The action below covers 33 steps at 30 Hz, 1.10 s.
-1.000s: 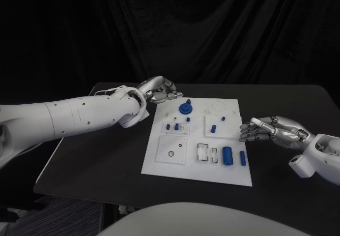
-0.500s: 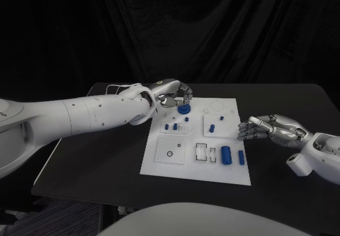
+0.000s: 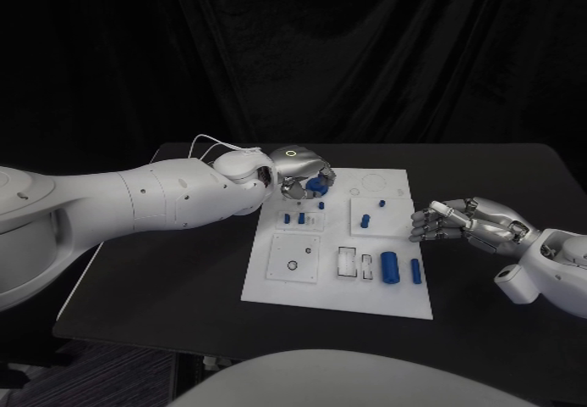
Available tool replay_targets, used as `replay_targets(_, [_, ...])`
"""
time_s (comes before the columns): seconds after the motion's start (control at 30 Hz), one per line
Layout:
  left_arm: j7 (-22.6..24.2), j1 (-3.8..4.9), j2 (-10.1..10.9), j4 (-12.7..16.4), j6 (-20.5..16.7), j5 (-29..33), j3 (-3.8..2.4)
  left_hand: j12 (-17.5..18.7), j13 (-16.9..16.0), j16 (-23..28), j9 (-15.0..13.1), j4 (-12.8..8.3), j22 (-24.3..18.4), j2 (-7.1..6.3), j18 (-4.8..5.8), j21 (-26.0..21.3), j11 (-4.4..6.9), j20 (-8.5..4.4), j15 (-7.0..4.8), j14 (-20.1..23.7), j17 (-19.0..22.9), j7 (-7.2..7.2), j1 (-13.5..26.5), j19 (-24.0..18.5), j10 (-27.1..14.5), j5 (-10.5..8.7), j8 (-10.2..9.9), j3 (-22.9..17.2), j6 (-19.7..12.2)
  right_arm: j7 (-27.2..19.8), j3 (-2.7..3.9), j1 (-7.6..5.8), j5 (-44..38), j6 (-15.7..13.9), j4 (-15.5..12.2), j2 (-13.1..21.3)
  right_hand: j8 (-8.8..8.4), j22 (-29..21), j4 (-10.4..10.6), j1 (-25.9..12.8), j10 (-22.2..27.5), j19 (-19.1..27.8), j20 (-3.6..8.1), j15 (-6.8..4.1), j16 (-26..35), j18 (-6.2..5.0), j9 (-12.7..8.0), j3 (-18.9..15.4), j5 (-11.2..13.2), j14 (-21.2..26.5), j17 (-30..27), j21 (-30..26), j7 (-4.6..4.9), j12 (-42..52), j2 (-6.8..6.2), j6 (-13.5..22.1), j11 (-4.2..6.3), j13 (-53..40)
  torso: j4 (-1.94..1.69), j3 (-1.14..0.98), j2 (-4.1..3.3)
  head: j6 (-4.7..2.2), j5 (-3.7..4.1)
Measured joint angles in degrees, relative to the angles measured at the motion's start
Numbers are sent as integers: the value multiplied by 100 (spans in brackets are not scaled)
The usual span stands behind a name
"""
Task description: Assemble the parts on the task board
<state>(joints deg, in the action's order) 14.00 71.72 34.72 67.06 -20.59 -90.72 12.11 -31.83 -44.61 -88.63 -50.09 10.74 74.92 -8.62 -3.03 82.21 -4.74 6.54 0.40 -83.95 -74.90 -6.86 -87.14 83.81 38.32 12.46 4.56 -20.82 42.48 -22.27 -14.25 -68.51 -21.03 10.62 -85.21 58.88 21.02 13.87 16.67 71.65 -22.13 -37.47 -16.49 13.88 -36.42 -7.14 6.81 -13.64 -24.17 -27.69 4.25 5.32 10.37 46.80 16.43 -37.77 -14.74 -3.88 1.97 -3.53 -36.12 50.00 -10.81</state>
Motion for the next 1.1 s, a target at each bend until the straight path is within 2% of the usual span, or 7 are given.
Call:
replay_targets(0.17, [-119, -2, -73, -40, 98, -245, 0, 84, 170, 33, 269, 28, 0, -62, 0, 0, 0, 0, 0, 0, 0, 0, 189, 0, 0, 35, -79, 28, 0, 0, 0, 0, -2, 3, 0, -10, 0, 0, 0, 0, 0, 0, 0, -22, 0, -1, 6, 0, 0, -22, 0, 0, 0, 0, 0, 0, 0, 0, 2, 1, 1, 0, 5])
replay_targets(0.4, [-232, -17, -179, -160, 234, -398, -1, 150, 304, 60, 442, 31, 0, -40, -1, 0, 0, 0, 0, 0, 0, -48, 287, -1, 0, 35, -79, 65, 75, 4, 0, 0, -3, 9, 2, -20, 0, 0, 0, 0, 0, 0, 0, -22, 0, 0, 6, 0, 1, -22, 5, 0, 0, 0, 0, 0, 0, 0, 1, 0, 5, 0, 1])
replay_targets(0.67, [-300, -44, -242, -268, 364, -470, -1, 172, 397, 60, 538, 31, -1, -40, -1, 0, 10, 0, 0, 0, 0, -20, 287, -2, 50, 42, -79, 65, 103, 6, 0, 0, -3, 17, 9, -42, 0, 1, 0, 0, 1, 0, 0, -22, 0, 0, 5, 0, 2, -22, 4, 0, 0, 0, 0, 0, 0, 0, -3, 0, 5, 0, 21])
replay_targets(0.83, [-311, -53, -288, -325, 439, -488, -1, 195, 468, 99, 608, 15, -1, -16, -2, -25, 24, -2, -14, -14, 0, 34, 311, -5, 121, 63, -79, 80, 198, -3, 0, 0, -3, 16, 15, -62, 0, 1, 0, 0, 1, 0, 0, -22, 0, 0, 5, 0, 2, -22, 4, 0, 0, 0, 0, 0, 0, 0, -6, 0, 2, 0, 3])
replay_targets(0.93, [-311, -65, -320, -350, 486, -497, -1, 195, 539, 100, 669, -25, -1, 4, -1, -45, 82, -22, -41, 1, 0, 65, 331, -25, 182, 64, -79, 73, 265, -33, 0, 0, -4, 8, 15, -63, 24, 1, 0, 0, -21, 0, 0, -22, 0, 0, 5, 0, 2, -22, 3, 0, 0, 0, 0, 0, 21, 1, -4, 0, 2, 0, -1])
replay_targets(1.1, [-306, -125, -364, -400, 568, -504, -2, 195, 620, 100, 741, -40, -1, 6, -1, -68, 96, -42, -61, -20, 0, 82, 333, -45, 273, 64, -57, 57, 410, -139, 0, 0, -5, -17, 14, -68, 28, 1, 0, 0, -21, 0, 0, -42, 0, 0, 10, 0, 2, -42, 9, 0, 0, 0, 0, 0, 21, -5, -7, 0, 2, 0, 16])
